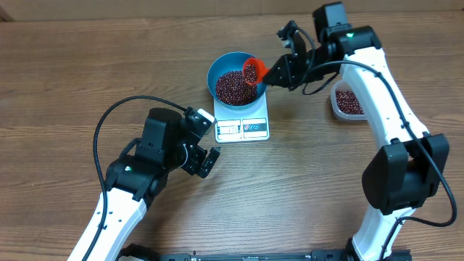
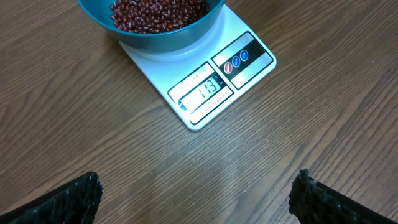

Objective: Scoop item into bowl and weigh 150g on scale
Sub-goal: 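Carry the filled scoop over the teal bowl, then tilt the scoop slowly over the bowl, trickling beans in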

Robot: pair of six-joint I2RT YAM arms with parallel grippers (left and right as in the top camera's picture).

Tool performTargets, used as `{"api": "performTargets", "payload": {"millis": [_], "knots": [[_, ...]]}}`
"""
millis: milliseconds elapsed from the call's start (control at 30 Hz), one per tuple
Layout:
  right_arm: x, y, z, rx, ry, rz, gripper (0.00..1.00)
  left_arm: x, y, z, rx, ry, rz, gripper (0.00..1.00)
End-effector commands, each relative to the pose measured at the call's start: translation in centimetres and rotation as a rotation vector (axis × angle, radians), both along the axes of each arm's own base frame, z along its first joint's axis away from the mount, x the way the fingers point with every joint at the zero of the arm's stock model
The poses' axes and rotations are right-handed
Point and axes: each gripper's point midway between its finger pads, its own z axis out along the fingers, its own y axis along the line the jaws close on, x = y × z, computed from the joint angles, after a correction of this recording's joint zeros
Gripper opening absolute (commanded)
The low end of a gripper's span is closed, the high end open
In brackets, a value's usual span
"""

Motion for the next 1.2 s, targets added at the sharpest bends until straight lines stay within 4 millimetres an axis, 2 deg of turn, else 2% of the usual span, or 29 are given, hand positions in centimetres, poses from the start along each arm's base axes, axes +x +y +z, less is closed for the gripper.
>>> {"api": "performTargets", "payload": {"millis": [0,433,800,1167], "knots": [[1.0,0.2,0.4,-0.066,-0.047,-0.04,0.04,-0.2,-0.2,-0.5,0.008,0.007,-0.027,1.0],[2.1,1.4,-0.3,-0.187,-0.148,-0.049,0.04,-0.2,-0.2,-0.4,0.008,0.006,-0.027,0.99],[3.1,1.3,-0.2,-0.216,-0.201,-0.062,0.04,-0.2,-0.2,-0.5,0.008,0.007,-0.027,1.0],[2.8,2.0,-0.4,-0.253,-0.251,-0.005,0.04,-0.2,-0.2,-0.5,0.008,0.007,-0.027,1.0]]}}
